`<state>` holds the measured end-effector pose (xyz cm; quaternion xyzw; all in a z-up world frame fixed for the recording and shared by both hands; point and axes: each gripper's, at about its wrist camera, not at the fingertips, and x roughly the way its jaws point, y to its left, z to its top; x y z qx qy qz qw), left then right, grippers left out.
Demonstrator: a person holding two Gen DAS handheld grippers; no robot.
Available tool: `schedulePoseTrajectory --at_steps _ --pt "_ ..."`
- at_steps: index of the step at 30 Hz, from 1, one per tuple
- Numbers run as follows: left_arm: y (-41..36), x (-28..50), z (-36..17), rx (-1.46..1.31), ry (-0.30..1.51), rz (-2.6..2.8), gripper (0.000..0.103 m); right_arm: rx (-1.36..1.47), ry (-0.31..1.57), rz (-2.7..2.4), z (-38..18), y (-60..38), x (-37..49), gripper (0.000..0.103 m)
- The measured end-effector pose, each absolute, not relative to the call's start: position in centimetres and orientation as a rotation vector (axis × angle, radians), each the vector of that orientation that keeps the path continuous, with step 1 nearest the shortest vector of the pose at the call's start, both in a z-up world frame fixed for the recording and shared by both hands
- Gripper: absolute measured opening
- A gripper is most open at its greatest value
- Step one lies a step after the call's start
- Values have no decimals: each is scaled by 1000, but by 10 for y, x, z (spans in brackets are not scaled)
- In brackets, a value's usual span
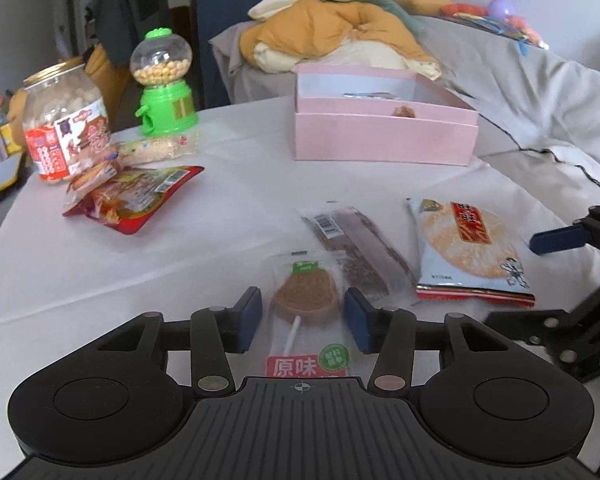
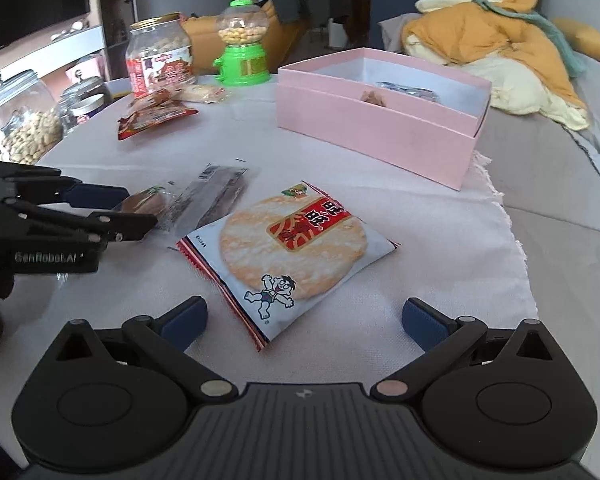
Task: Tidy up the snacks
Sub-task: 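Position the right tool over the Wangwang rice cracker bag, then grasp the rice cracker bag with the right tool and lift it toward the box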
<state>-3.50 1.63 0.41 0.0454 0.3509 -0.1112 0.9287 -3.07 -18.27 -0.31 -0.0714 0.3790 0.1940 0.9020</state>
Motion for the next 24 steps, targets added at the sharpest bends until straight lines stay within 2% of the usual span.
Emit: schedulePoseTrajectory --at_steps 4,10,17,24 --pt "15 -36 4 100 716 -221 47 -169 820 401 3 -189 -27 103" --pt "9 -46 2 99 679 -188 47 -249 773 243 10 -201 -27 103" --pt "17 -47 1 56 666 -204 47 -15 768 372 43 -224 -21 103" --pt "12 -51 0 85 654 -193 48 221 935 309 15 -226 24 103"
